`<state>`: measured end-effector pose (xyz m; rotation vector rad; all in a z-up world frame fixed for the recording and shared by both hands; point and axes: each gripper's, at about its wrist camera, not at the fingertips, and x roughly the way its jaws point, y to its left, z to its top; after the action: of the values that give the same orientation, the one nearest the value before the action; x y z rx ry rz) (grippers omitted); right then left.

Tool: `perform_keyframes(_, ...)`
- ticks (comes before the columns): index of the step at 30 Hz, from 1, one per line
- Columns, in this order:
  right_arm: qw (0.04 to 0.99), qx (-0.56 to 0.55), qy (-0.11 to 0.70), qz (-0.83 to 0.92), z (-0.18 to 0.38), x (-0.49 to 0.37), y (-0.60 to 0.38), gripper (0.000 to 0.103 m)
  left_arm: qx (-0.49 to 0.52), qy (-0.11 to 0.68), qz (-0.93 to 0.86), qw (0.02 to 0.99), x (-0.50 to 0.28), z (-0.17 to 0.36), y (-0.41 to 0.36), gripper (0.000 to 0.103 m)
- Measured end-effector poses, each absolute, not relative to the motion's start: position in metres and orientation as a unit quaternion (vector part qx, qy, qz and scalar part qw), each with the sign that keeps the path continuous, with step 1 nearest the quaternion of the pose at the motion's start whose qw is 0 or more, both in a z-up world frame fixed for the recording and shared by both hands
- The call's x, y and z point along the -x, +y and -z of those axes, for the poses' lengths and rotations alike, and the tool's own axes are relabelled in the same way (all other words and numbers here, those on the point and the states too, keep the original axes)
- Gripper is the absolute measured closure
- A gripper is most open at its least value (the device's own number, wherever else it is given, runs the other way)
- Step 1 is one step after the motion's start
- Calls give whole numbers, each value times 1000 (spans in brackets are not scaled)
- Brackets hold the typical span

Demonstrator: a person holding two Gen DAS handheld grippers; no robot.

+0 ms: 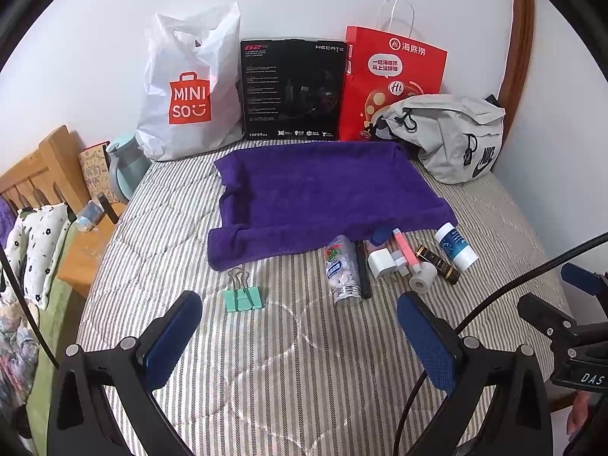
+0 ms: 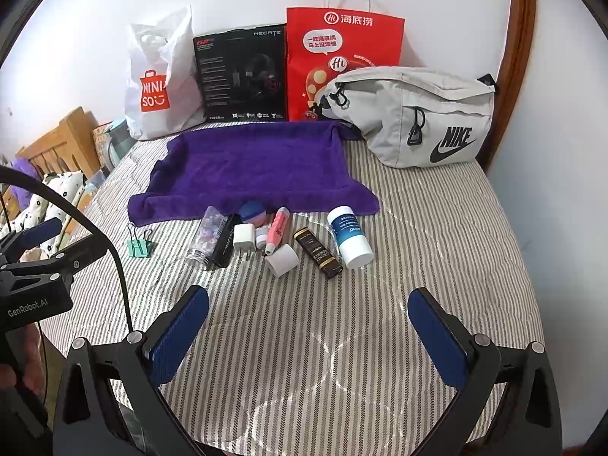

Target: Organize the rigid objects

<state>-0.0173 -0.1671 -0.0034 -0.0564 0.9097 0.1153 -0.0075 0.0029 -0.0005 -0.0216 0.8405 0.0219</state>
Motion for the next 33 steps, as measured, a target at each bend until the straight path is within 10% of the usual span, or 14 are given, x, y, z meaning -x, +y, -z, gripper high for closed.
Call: perform_keyframes(33,892,22,448,-62,10,6,-178,0,7,423,-34,906,-9,13,19,0)
